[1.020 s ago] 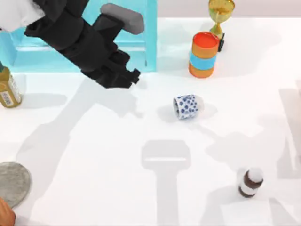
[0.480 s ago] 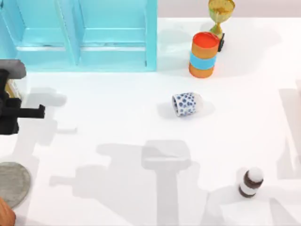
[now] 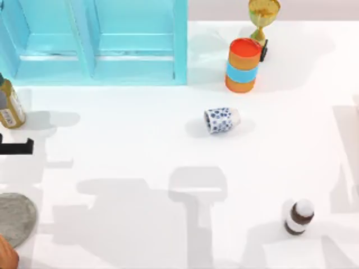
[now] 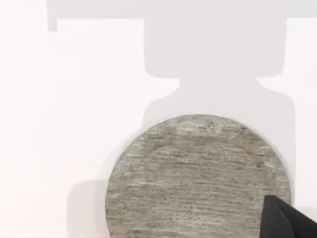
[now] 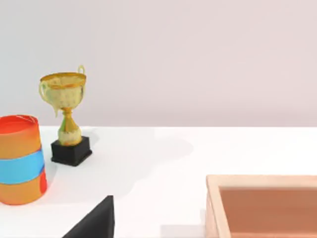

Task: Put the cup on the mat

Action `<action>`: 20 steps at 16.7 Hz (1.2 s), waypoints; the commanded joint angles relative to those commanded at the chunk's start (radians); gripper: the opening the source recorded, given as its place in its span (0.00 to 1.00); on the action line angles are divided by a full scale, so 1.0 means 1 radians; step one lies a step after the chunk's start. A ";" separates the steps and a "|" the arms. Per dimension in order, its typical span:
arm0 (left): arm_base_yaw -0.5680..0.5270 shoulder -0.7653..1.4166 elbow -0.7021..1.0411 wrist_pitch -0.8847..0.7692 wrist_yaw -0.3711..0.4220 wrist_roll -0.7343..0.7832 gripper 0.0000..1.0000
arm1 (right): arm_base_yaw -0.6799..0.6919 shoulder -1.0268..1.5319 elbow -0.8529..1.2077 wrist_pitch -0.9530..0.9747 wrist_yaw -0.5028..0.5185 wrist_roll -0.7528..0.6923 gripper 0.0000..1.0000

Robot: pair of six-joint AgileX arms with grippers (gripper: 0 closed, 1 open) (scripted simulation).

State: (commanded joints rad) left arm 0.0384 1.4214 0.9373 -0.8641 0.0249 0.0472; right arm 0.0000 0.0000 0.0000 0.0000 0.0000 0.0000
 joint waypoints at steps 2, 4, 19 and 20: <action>-0.003 0.003 0.002 -0.002 0.002 0.001 0.00 | 0.000 0.000 0.000 0.000 0.000 0.000 1.00; 0.024 0.000 0.003 0.005 0.009 0.010 0.00 | 0.000 0.000 0.000 0.000 0.000 0.000 1.00; 0.130 0.093 -0.122 0.292 -0.002 0.046 0.00 | 0.000 0.000 0.000 0.000 0.000 0.000 1.00; 0.101 0.095 -0.133 0.298 -0.001 0.038 0.00 | 0.000 0.000 0.000 0.000 0.000 0.000 1.00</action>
State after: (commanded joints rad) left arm 0.1394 1.5165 0.8045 -0.5665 0.0238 0.0853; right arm 0.0000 0.0000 0.0000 0.0000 0.0000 0.0000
